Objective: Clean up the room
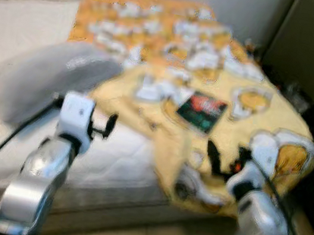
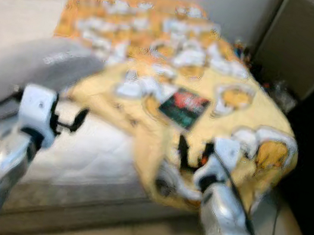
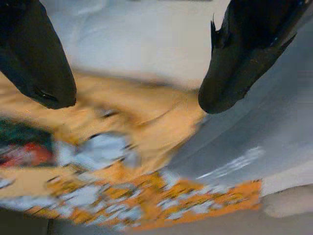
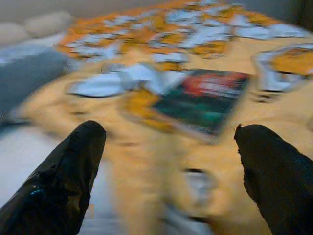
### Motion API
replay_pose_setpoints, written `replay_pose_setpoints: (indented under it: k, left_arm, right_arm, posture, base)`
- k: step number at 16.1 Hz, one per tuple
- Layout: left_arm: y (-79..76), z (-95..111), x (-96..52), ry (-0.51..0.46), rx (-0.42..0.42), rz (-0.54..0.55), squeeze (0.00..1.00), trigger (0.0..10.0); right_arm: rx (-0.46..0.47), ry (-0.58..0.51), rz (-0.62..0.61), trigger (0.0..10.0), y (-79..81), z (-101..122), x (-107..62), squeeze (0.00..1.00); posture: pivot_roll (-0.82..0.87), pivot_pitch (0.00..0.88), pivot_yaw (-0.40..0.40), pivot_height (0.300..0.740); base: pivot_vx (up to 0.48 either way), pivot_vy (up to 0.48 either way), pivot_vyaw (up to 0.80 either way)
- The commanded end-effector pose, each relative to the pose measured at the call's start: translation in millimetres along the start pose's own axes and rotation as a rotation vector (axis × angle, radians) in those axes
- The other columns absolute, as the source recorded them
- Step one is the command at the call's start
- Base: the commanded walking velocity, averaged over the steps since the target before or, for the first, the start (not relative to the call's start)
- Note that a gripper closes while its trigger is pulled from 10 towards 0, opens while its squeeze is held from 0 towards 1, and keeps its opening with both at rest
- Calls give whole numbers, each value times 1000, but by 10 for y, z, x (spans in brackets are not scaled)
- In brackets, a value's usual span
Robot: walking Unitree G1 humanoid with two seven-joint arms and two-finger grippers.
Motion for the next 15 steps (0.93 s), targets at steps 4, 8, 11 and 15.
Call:
replay_pose_setpoints:
  k: [4, 8, 11, 15]
  left_arm:
    - [-25, 33, 2, -4, 3, -7, 0, 10000]
    - [-19, 36, 0, -2, 2, -2, 0, 10000]
    - [-13, 38, -2, -2, -2, 8, 0, 10000]
    - [10, 44, -9, -2, -1, 16, 0, 10000]
  right_arm:
    - [-1, -24, -12, 10000, -22, 80, -14, 0]
    - [3, -20, -11, 10000, -11, 80, -7, 0]
    - [-12, -15, -8, 10000, -7, 90, 10, 0]
    - [-79, -36, -44, 10000, -7, 115, 45, 0]
  posture:
    - [-1, 0, 29, 740]
    - [5, 0, 23, 740]
    - [11, 0, 16, 740]
    - [16, 0, 17, 740]
  base:
    - [0, 395, 0]
    - [0, 398, 0]
    - [0, 394, 0]
    - [0, 392, 0]
Point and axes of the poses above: a point about 5 cm out from each wrist's last joint towards the gripper, its own x axis pointing out of the wrist towards the gripper, its own z axis along the axis of the wrist's last joint, y = z × x, the point moved 5 cm from there along x, pointing out of the wrist towards the gripper, and after that the axes turned 6 degrees about -x, right-handed, at the moved point
